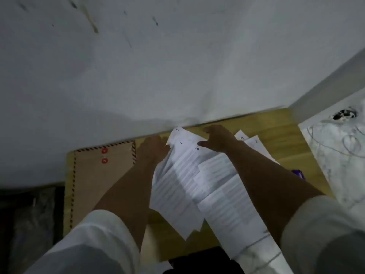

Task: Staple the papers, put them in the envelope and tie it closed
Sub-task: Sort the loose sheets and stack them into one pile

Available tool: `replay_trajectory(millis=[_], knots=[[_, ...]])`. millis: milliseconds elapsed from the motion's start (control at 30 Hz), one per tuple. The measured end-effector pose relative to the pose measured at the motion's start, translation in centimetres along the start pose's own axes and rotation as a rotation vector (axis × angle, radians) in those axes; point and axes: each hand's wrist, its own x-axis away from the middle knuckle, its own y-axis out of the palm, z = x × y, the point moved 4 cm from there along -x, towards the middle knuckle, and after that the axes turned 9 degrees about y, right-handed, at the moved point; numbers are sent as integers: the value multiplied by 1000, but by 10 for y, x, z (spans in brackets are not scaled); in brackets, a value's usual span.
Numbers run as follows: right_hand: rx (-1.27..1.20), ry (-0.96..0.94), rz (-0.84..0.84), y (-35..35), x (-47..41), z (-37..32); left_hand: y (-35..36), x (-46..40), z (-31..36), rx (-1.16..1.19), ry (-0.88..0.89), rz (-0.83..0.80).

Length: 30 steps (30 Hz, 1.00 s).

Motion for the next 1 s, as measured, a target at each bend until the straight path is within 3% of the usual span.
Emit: replay_trajectory(millis=[167, 333, 567, 767, 1000], knots=[[127, -43, -33, 46, -13, 4, 31, -25, -19, 94, -68, 11], [245, -85, 87, 65, -18, 7, 37, -30, -25, 257, -201, 182], [231, -63, 55, 61, -18, 6, 32, -28, -28, 452, -114, 265], [-75, 33, 62, 25, 2, -15, -20, -1, -14, 595, 65, 339], [-554, -117, 233, -54, 54, -65, -104, 58, -1, 765, 198, 319]])
